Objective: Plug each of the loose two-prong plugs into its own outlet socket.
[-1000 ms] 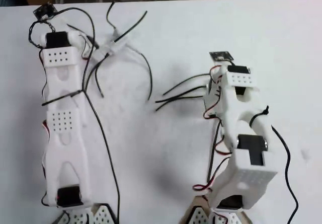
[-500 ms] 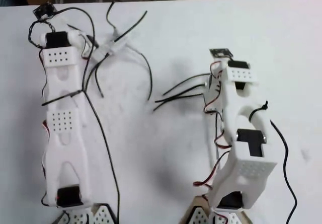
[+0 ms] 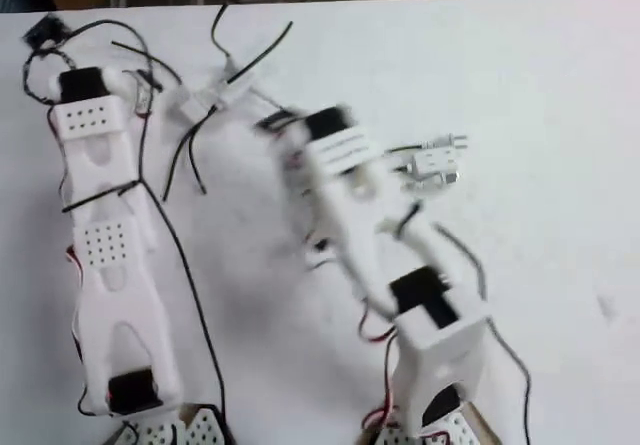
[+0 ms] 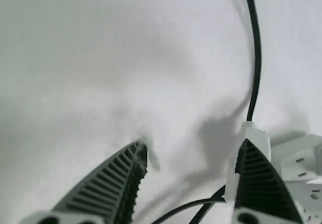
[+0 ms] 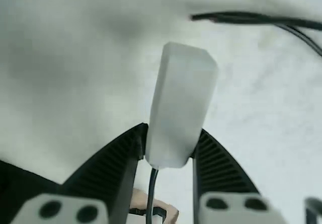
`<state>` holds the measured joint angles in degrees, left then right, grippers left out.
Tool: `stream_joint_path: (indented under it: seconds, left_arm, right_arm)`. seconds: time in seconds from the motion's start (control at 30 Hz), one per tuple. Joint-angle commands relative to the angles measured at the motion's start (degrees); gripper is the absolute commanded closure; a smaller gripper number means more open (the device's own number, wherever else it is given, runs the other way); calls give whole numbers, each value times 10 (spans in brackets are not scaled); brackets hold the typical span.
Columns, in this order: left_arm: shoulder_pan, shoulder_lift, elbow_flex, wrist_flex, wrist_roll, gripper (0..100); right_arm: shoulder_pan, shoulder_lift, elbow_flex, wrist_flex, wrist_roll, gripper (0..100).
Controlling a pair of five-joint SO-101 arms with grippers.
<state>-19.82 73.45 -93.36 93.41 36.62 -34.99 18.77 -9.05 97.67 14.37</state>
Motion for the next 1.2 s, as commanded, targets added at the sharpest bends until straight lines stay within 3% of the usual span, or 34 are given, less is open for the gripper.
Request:
stream_joint_path:
  seconds: [0.0,0.23,0.33,0.43,0.63,0.83,1.0,1.17]
  left_arm:
    - [-29,-5,-21,-9,32,718]
    - [-29,-5,-21,-10,33,718]
    - [-29,-5,-21,-12,33,718]
    - [-29,1,-21,-18,33,718]
    - [-36,11,-24,-30,33,718]
    - [-36,12,-24,-30,33,718]
    - [-36,12,-24,-29,33,718]
    - [-36,12,-24,-29,33,718]
  right_arm:
    - [-59,12,-15,-1,-3,905]
    - [-65,153,-18,-59,-3,898]
    - [-66,189,-37,-69,-4,824]
    - [-64,179,-73,-46,-2,774]
    - [-59,97,-162,7,-2,784]
    - [-6,37,-161,7,-1,784]
    - [48,68,-136,4,6,785]
    - [17,131,-120,4,25,786]
